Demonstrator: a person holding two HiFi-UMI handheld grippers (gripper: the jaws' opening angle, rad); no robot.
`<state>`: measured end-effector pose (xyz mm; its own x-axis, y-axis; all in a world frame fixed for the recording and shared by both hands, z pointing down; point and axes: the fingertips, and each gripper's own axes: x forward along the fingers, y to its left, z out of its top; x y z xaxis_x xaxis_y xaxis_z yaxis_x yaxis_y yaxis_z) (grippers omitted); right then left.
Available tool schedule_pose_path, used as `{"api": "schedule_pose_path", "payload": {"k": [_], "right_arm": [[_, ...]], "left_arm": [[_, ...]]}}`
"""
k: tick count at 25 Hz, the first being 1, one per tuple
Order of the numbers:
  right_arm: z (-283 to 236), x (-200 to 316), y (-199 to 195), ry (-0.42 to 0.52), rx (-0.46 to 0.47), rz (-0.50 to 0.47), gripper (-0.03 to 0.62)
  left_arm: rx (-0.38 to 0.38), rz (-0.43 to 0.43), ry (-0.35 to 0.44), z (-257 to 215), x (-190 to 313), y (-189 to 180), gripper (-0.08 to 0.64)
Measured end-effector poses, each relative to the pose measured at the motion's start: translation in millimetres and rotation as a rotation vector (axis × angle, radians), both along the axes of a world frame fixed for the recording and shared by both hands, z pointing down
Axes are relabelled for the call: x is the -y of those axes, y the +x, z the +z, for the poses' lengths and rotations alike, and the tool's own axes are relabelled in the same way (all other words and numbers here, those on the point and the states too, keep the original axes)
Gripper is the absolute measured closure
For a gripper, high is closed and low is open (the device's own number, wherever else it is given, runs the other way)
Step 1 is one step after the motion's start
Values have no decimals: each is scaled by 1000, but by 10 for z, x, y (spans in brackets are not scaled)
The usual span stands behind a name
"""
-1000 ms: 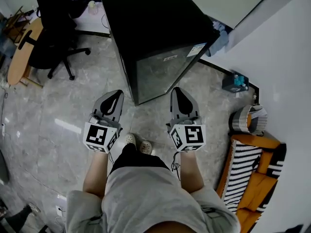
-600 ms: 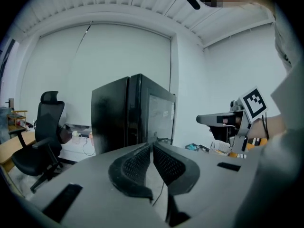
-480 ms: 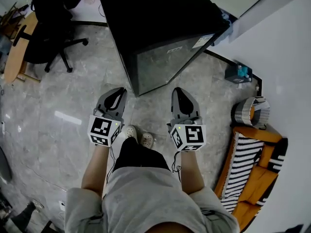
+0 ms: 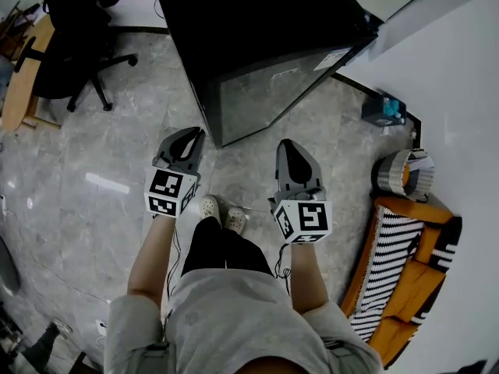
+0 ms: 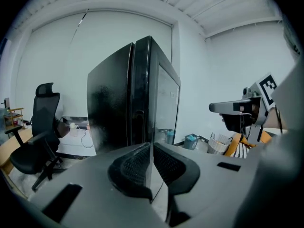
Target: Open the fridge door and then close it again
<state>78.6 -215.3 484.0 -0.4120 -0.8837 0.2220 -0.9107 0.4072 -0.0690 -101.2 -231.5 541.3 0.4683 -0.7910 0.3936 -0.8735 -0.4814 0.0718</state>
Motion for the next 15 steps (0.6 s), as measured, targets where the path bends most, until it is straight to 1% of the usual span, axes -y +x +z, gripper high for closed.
{"api": "schedule_pose_path", "payload": {"k": [4, 8, 15], "right_arm": [[8, 4, -13, -1, 0, 2, 567], [16, 6, -9, 0, -3, 6, 566], [60, 8, 35, -6, -11, 15, 566]], "left_arm": [[16, 5, 1, 46, 144, 14, 539], [16, 15, -12, 97, 251, 51, 494], [15, 22, -33, 183, 349, 114, 464]]}}
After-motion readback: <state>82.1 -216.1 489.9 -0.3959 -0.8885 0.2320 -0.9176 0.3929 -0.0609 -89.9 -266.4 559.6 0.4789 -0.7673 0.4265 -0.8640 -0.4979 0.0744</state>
